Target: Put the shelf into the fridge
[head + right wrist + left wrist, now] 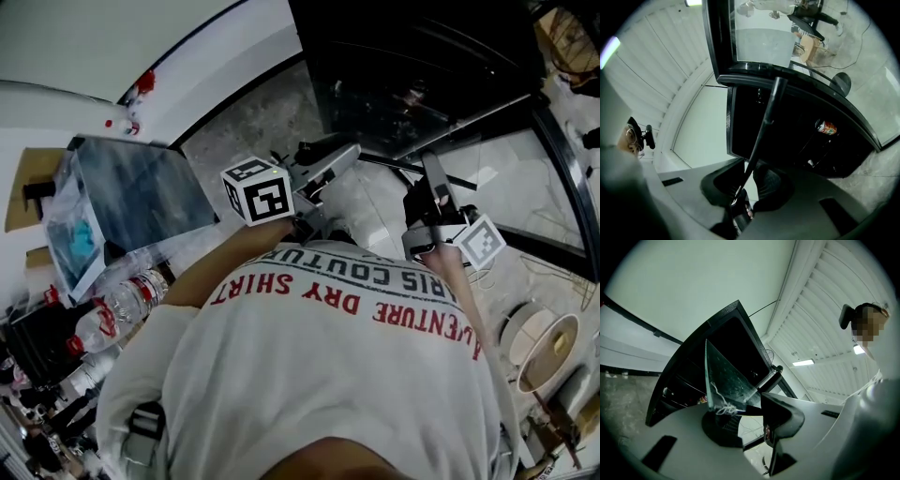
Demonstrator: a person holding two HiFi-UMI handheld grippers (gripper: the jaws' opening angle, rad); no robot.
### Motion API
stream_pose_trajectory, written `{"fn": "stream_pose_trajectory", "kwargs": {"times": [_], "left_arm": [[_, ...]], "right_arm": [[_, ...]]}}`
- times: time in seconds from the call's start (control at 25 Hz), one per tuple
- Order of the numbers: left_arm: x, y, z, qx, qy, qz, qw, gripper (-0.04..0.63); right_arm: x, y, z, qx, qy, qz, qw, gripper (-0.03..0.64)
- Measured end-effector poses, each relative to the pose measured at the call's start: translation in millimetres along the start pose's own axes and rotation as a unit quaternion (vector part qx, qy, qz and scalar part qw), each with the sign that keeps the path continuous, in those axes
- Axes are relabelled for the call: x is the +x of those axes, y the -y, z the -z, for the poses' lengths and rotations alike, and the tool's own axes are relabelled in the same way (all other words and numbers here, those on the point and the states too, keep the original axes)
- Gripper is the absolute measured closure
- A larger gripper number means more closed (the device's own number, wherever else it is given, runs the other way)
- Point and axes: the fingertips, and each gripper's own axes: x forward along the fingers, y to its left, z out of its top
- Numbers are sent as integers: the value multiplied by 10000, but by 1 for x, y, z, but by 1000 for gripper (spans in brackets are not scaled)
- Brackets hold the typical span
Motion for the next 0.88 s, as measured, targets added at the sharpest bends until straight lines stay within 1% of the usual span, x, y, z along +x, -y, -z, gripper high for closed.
{"fn": "stream_pose_trajectory", "kwargs": {"times": [0.4,0.56,0.76,0.88], "left_arm": [[8,-13,-9,-46,-286,169,9994,457],[11,-15,-12,-15,-384,224,9990,457],[15,-14,-15,-21,-504,276,9983,457],[18,-21,-18,-43,-562,286,9980,457]], "right_arm": [[8,3,-2,-101,310,152,9994,560],[10,3,-4,-208,358,164,9990,560],[9,0,-7,-231,476,197,9984,558],[14,5,-8,-227,516,237,9981,558]]}}
